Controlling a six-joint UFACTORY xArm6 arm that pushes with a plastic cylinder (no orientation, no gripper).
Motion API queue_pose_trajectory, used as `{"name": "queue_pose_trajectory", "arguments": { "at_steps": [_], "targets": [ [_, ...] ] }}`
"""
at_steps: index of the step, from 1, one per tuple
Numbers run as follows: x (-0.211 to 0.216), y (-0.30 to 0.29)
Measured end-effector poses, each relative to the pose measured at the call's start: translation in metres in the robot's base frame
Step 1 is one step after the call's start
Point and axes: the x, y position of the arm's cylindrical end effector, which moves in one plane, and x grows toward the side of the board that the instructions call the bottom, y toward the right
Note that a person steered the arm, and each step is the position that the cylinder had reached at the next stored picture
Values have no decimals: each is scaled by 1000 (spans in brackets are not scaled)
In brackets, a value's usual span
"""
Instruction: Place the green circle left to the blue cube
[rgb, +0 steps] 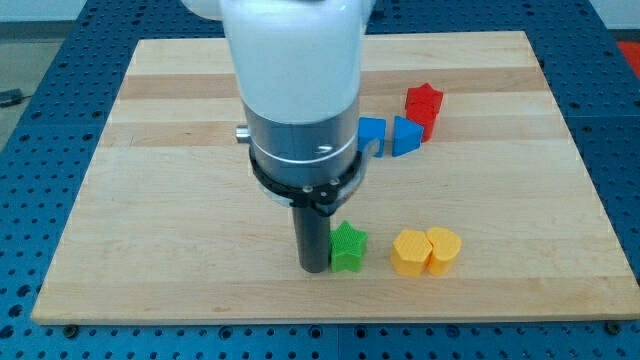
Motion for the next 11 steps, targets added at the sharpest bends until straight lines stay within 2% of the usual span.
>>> {"name": "queue_pose_trajectory", "arguments": {
  "at_steps": [1,2,3,5,6,7,8,9,10,11],
  "targets": [
    [19,4],
    [20,-19],
    [-5,-83],
    [-189,-128],
    [-265,-125],
    [-307,-80],
    [-315,16],
    [-294,44],
    [-256,38],
    [-238,33]
  ]
}}
